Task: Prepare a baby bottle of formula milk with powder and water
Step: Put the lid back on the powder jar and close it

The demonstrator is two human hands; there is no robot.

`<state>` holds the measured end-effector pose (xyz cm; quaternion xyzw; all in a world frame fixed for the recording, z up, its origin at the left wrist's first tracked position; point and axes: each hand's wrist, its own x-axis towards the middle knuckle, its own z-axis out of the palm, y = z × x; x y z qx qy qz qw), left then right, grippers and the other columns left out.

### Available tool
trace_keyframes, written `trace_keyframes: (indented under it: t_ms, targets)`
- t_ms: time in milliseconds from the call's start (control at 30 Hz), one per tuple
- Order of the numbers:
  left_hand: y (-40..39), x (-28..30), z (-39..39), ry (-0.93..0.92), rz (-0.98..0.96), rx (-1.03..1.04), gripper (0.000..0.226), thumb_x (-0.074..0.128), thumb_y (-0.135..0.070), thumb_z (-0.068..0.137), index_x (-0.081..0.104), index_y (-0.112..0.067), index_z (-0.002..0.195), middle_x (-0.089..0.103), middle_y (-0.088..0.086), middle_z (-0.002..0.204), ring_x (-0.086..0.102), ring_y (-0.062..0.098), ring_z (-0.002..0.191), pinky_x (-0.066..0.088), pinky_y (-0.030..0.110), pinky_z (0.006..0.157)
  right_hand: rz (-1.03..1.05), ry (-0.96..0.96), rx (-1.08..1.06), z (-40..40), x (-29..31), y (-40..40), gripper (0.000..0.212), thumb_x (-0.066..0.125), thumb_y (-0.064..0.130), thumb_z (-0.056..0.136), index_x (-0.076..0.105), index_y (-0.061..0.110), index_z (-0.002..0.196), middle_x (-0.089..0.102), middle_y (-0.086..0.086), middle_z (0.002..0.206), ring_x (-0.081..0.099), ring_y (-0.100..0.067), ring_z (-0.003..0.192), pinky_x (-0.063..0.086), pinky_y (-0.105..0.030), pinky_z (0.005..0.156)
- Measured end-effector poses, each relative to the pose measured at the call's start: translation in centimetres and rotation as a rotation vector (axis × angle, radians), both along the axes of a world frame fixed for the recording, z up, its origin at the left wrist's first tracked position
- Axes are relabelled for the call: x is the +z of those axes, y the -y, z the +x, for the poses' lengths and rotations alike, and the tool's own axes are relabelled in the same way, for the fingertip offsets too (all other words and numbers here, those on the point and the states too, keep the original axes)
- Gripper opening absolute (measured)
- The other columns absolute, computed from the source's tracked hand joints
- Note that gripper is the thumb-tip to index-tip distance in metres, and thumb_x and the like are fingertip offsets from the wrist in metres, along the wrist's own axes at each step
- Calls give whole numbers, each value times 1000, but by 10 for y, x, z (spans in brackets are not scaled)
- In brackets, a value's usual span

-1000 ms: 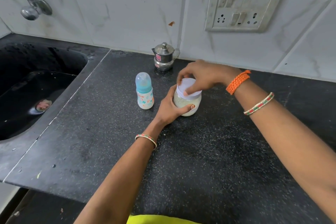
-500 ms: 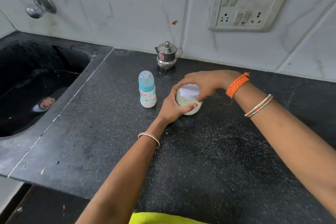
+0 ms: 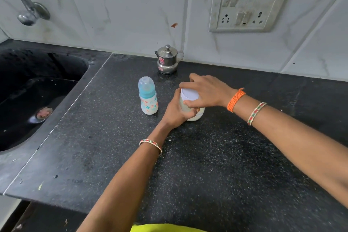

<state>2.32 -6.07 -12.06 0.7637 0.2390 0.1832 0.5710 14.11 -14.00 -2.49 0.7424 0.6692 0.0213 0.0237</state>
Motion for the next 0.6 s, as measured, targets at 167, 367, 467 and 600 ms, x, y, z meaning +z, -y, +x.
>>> trace_keyframes:
  t_ms: [167,367,467,600]
  targets:
    - [8,-1,3,64,1,84,70,74,-24,56,43,-28,118,63,-4,109,63,12,100,54,46,86,93,27,-149,-12,-11,-3,53,50,58,83,53,23,122,47,-10,101,46,-27,64,36,-31,61]
    - [17,4,0,20,25,102,81,82,-32,60,39,-29,129,58,-6,124,57,12,114,49,41,97,110,-56,-284,-22,-9,-5,49,49,57,85,52,20,117,51,-9,106,58,-34,85,37,-33,66]
    - [7,13,1,-24,66,-26,92,80,-30,74,22,-17,145,41,2,145,41,17,133,36,31,108,156,-250,-440,-9,-6,-8,50,57,57,81,58,22,117,58,-7,112,58,-29,99,42,-33,74]
    - [-17,34,13,-28,54,11,89,66,-31,87,6,-16,151,17,5,160,20,19,146,22,33,115,284,-400,-598,30,8,-27,55,64,52,79,55,15,120,57,-12,118,55,-30,106,44,-34,80]
